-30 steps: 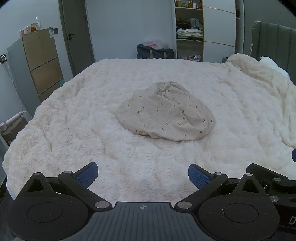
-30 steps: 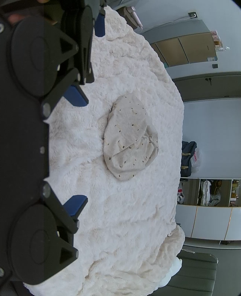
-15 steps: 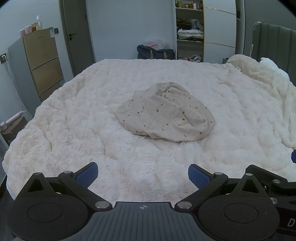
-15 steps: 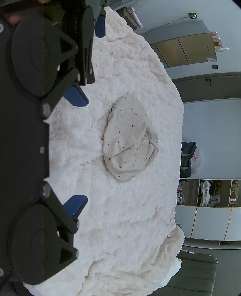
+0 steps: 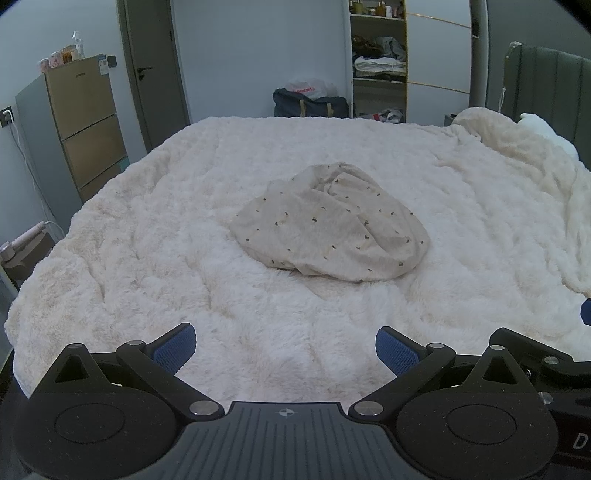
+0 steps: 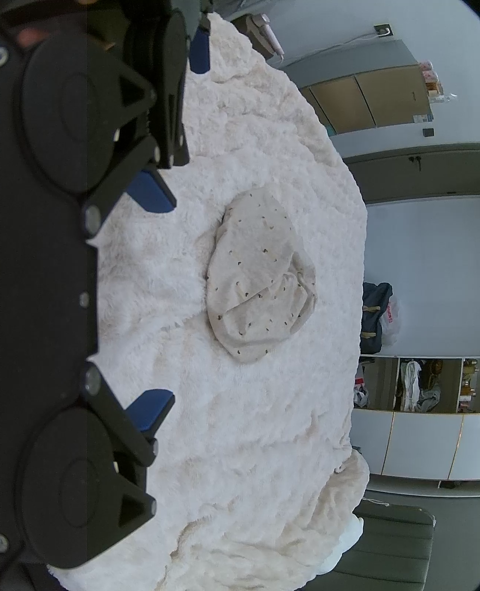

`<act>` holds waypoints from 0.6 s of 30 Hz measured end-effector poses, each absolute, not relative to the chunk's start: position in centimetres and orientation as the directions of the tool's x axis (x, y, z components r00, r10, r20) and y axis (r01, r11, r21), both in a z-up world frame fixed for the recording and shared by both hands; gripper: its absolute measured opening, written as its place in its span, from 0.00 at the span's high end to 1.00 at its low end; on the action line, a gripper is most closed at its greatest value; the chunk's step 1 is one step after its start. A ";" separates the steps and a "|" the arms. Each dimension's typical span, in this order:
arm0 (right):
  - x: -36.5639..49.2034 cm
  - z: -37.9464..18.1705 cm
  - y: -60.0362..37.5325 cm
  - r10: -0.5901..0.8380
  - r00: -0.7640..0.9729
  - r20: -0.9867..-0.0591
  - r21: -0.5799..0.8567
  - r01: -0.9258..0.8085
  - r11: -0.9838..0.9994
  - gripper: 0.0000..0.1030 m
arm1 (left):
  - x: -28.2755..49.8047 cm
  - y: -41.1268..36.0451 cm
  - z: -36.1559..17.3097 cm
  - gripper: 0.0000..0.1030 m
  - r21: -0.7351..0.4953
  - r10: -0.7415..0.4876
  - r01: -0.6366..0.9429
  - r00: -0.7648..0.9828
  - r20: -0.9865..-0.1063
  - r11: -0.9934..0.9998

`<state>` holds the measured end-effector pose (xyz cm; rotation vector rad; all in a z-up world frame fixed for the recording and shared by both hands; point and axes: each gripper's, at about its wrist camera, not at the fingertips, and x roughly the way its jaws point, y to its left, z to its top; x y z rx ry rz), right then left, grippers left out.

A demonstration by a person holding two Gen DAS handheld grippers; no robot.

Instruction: Fold clothes

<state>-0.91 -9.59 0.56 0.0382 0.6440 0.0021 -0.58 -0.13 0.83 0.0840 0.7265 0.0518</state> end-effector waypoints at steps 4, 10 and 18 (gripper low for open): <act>-0.9 0.7 -9.9 0.014 0.802 -0.597 0.036 0.010 0.999 0.00 | -0.6 0.0 1.0 0.00 0.098 0.078 -0.018 0.749 -0.658 0.995; -1.1 0.4 -9.0 0.011 0.802 -0.598 0.035 0.012 0.999 0.00 | -0.7 -0.1 0.9 0.00 0.096 0.078 -0.019 0.750 -0.657 0.995; -1.0 0.4 -9.2 0.014 0.802 -0.597 0.037 0.010 0.999 0.00 | -0.7 -0.1 0.9 0.00 0.098 0.078 -0.018 0.749 -0.657 0.995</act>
